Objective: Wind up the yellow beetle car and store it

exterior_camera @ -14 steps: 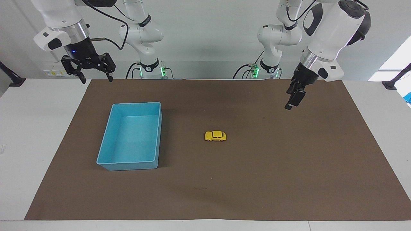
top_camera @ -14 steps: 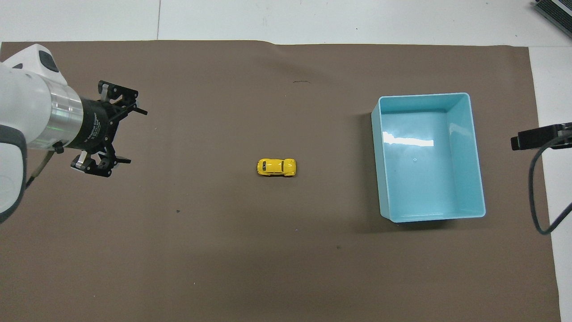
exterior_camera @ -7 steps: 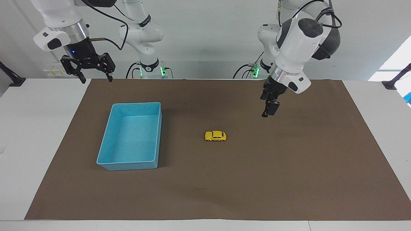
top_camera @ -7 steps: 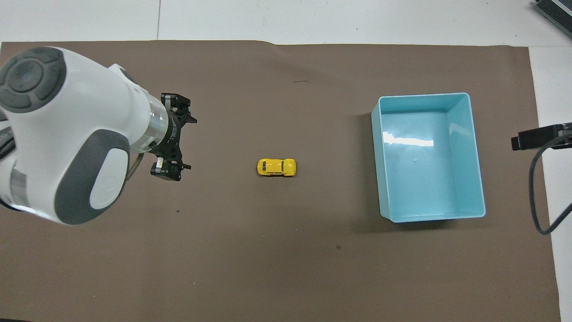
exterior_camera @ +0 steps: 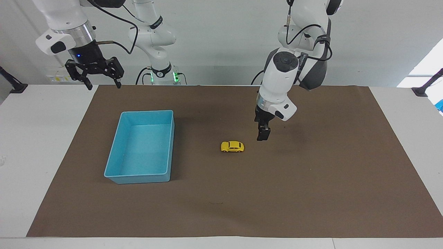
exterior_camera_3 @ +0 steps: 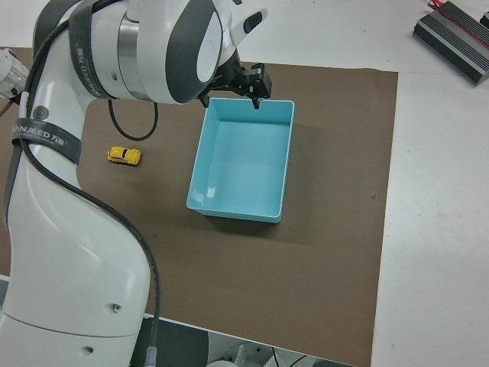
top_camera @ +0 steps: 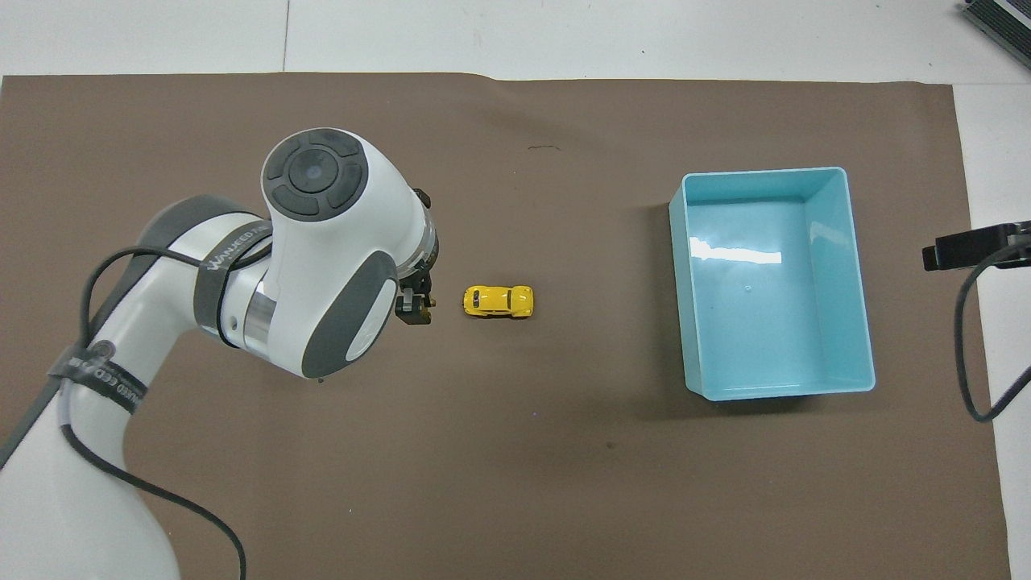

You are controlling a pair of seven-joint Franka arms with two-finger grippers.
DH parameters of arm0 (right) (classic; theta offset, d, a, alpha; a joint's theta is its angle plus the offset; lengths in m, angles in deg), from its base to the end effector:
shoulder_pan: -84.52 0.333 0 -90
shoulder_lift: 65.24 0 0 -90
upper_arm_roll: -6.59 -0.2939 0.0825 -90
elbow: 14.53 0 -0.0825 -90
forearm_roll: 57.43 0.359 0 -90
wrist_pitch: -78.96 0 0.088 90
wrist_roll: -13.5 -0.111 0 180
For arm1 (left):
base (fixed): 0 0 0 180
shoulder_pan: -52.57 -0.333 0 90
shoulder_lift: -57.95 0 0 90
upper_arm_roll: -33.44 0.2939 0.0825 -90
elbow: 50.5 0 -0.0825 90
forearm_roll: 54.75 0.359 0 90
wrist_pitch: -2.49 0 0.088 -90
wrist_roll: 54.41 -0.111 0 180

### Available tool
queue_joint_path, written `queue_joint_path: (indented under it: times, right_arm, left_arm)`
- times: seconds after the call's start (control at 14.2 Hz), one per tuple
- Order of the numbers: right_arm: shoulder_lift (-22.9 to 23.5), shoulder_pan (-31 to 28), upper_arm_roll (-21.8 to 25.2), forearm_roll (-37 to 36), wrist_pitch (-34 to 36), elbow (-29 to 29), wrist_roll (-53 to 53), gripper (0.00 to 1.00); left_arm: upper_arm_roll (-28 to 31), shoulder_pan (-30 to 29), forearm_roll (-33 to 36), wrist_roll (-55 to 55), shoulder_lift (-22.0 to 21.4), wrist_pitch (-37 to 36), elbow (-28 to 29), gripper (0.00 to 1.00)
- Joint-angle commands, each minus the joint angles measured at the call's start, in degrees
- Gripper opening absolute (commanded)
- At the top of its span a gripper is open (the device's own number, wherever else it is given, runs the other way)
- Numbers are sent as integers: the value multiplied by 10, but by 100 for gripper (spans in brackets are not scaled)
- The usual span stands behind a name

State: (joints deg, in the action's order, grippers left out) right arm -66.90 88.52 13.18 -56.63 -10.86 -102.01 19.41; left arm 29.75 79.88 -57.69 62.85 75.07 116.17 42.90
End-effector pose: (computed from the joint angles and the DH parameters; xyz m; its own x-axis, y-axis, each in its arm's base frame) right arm 0.5211 -0.0230 0.6329 0.9958 0.0579 0.0710 0.0587 -0.9982 -0.0100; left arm 0.5354 -0.3213 0.4355 0.0432 0.9955 -0.0846 0.9990 -0.0418 0.0181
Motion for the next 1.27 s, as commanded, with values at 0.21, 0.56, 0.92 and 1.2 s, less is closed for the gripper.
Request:
queue_joint_path:
  times: [0.21,0.56,0.92,1.2]
  right_arm:
    - [-6,-4,1,0,5,-8,-9,100]
    - [-6,-4,3,-1,5,-8,-10,100]
    - [-6,-4,4,-2,5,-8,-10,100]
    - [-6,-4,4,-2,5,-8,-10,100]
  left_arm:
    - [9,34,26,70,71,4,-45,100]
    - [8,63,65,143,120,35,-47,100]
    - [9,86,65,181,129,73,-47,100]
    - [9,92,65,184,139,85,-45,100]
